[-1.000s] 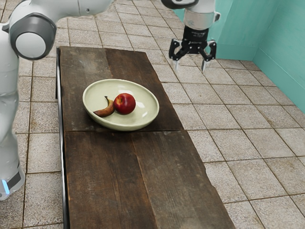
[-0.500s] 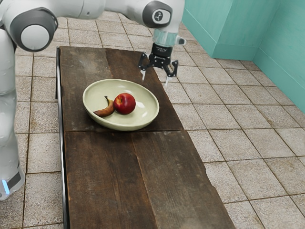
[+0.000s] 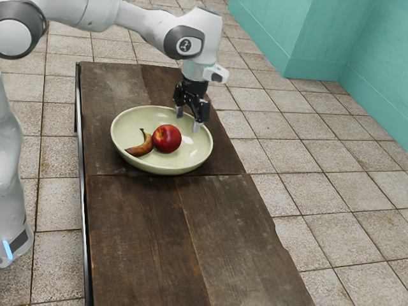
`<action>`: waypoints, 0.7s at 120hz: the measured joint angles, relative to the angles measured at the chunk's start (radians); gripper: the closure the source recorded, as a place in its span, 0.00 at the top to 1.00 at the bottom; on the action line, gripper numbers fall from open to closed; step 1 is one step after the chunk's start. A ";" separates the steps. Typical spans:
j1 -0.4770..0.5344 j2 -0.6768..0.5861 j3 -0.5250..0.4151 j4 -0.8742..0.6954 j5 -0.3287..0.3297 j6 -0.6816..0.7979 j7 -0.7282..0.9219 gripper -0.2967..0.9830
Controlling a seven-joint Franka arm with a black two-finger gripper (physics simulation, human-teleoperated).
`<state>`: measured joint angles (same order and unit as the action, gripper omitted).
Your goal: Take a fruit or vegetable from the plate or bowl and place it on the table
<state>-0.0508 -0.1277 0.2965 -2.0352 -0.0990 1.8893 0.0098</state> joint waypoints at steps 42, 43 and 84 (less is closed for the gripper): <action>0.031 -0.100 0.003 -0.103 -0.011 0.087 0.301 0.77; 0.030 -0.103 0.003 -0.103 -0.012 0.087 0.306 0.77; 0.025 -0.222 0.002 -0.255 -0.033 0.103 0.449 0.77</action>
<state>-0.0260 -0.3496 0.2990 -2.2901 -0.1324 1.9920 0.4589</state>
